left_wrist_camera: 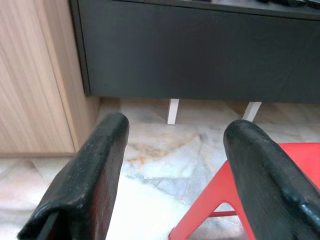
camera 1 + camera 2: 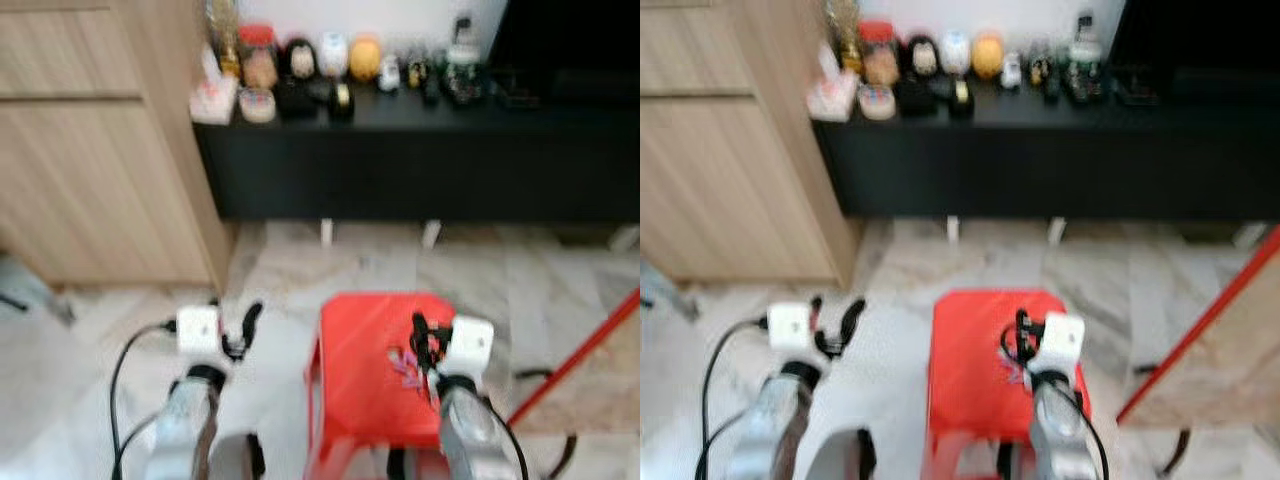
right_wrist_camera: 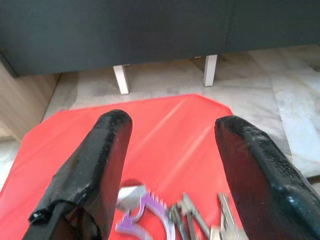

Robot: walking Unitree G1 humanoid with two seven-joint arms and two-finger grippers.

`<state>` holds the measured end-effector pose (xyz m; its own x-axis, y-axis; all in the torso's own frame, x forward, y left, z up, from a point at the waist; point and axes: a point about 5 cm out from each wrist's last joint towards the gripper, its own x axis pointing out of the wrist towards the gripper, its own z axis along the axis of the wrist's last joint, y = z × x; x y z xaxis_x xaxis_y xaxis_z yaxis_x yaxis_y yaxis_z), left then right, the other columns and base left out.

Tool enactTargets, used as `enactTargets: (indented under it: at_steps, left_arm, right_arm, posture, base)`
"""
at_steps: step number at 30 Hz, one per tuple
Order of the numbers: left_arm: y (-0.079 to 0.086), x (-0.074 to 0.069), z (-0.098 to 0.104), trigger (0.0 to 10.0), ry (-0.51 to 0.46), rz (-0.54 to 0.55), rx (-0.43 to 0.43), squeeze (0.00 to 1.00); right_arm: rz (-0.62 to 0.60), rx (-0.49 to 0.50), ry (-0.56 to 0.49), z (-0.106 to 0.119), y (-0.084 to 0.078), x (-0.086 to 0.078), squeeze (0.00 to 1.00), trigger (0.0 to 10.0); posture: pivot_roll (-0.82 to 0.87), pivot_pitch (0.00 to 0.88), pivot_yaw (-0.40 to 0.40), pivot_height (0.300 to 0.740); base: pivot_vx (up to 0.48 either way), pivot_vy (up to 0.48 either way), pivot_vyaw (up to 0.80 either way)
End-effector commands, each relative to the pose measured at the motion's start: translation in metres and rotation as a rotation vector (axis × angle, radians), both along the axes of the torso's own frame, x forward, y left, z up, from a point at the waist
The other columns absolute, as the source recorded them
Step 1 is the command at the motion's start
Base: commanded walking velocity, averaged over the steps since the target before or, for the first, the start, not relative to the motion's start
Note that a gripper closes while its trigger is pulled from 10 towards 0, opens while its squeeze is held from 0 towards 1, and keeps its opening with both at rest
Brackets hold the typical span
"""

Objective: Hang keys on a hook

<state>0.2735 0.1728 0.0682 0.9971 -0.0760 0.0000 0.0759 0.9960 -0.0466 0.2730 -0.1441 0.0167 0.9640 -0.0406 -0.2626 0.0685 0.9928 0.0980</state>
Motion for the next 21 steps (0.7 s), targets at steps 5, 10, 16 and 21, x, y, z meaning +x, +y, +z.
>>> enactTargets:
  at_steps: [5, 10, 16, 21]
  left_arm:
    - [0.000, 0.000, -0.001, 10.0, 0.005, -0.001, 0.004, 0.00]
    - [0.000, -0.001, -0.001, 10.0, 0.005, -0.001, 0.008, 0.00]
    - [0.000, -0.001, -0.001, 10.0, 0.004, -0.002, 0.011, 0.00]
    - [0.001, -0.001, -0.001, 10.0, 0.003, -0.004, 0.021, 0.00]
  right_arm:
    - [0.007, -0.009, 0.114, -0.015, -0.002, -0.003, 0.00, 10.0]
    - [-0.111, 0.128, 0.191, -0.024, -0.011, -0.003, 0.00, 10.0]
    - [-0.170, 0.218, 0.257, -0.031, -0.016, -0.001, 0.00, 10.0]
    - [-0.162, 0.203, 0.265, -0.031, -0.017, 0.000, 0.00, 10.0]
  posture:
    - [0.01, 0.053, -0.042, 0.591]
    - [0.01, 0.052, -0.041, 0.591]
    - [0.02, 0.054, -0.039, 0.591]
    - [0.02, 0.051, -0.039, 0.591]
  base:
    - [0.000, 0.000, 0.00]
    - [0.000, 0.000, 0.00]
    - [0.000, 0.000, 0.00]
    - [0.000, 0.000, 0.00]
